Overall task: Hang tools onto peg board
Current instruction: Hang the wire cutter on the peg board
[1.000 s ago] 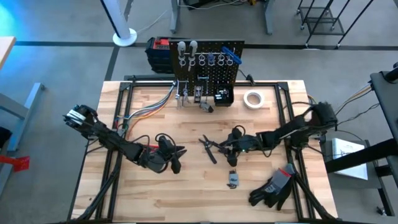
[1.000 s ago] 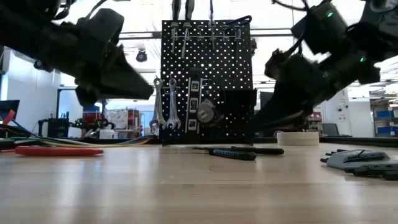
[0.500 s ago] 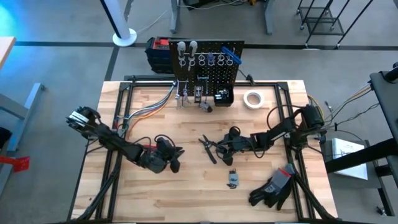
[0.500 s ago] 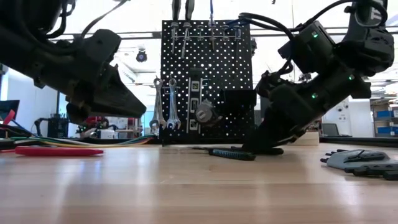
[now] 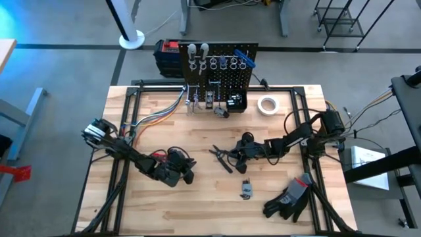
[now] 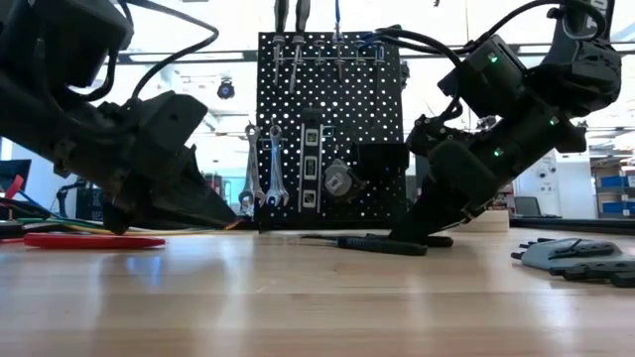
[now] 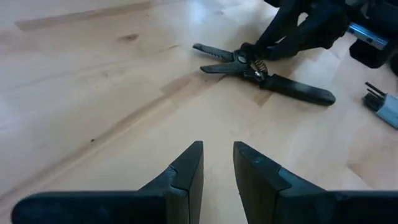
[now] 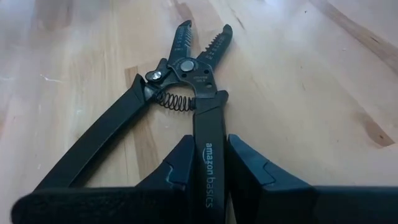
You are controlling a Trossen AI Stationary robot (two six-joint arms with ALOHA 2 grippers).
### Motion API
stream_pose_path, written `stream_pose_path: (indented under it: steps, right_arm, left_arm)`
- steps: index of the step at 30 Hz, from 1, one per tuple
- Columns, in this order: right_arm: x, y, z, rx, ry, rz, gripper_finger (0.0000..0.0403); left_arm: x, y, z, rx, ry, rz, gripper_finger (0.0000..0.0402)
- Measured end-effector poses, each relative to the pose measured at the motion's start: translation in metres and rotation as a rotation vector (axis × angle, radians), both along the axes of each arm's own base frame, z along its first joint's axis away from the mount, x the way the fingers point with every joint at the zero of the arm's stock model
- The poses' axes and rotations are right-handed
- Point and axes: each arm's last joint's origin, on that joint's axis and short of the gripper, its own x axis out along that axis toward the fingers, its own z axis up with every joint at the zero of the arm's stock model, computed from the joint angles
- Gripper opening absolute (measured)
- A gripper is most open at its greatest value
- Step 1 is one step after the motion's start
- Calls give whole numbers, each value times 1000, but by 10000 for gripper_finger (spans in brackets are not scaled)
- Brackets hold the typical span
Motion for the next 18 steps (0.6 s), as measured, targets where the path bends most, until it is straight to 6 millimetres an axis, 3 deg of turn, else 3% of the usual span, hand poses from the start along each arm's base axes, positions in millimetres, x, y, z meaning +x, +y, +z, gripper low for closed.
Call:
stream_pose_path:
  steps: [10,18]
  right_arm:
    - [-4,19,18,-129,-25,25,52]
    - [-14,43,62,-376,-89,-27,52]
  left_arm:
    - [4,-2,1,-2,-39,-15,77]
    - [9,-4,9,22,-106,-49,77]
